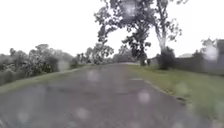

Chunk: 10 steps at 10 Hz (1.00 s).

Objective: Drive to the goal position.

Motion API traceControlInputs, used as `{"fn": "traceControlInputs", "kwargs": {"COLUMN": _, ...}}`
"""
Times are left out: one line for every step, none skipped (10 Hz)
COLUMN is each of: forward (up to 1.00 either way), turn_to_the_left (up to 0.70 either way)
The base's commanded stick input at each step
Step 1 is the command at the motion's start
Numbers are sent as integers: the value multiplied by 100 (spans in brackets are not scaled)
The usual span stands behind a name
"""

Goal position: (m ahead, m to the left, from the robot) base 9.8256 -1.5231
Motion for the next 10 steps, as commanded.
{"fn": "traceControlInputs", "kwargs": {"forward": 100, "turn_to_the_left": 0}}
{"fn": "traceControlInputs", "kwargs": {"forward": 100, "turn_to_the_left": 0}}
{"fn": "traceControlInputs", "kwargs": {"forward": 100, "turn_to_the_left": 0}}
{"fn": "traceControlInputs", "kwargs": {"forward": 100, "turn_to_the_left": 0}}
{"fn": "traceControlInputs", "kwargs": {"forward": 100, "turn_to_the_left": 0}}
{"fn": "traceControlInputs", "kwargs": {"forward": 100, "turn_to_the_left": 0}}
{"fn": "traceControlInputs", "kwargs": {"forward": 100, "turn_to_the_left": 0}}
{"fn": "traceControlInputs", "kwargs": {"forward": 100, "turn_to_the_left": 0}}
{"fn": "traceControlInputs", "kwargs": {"forward": 100, "turn_to_the_left": 0}}
{"fn": "traceControlInputs", "kwargs": {"forward": 100, "turn_to_the_left": 0}}
